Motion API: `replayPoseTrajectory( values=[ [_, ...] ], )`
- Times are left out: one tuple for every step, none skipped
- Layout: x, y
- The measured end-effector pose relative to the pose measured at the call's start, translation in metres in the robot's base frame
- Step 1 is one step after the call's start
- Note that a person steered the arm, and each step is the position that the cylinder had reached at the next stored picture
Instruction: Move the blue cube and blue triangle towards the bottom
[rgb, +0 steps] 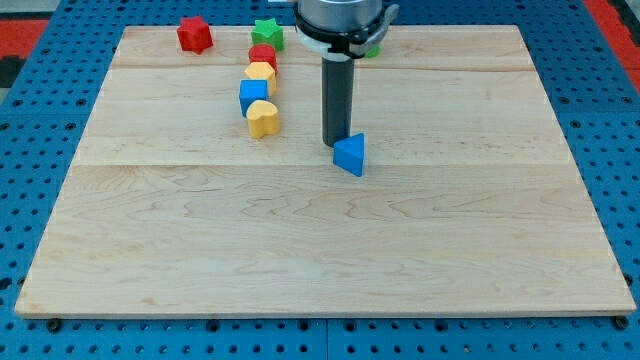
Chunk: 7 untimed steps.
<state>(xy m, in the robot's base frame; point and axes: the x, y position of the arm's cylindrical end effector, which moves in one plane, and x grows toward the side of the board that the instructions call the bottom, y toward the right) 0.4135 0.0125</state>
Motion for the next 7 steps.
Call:
replayPoseTrajectory(
  values=[
    [-0.043, -0.011],
    [-0.087, -0.016],
    [-0.104, -0.081],
    [-0.104, -0.13],
    [-0.099, -0.168],
    [-0.073, -0.136],
    [-0.04, -0.119]
  ],
)
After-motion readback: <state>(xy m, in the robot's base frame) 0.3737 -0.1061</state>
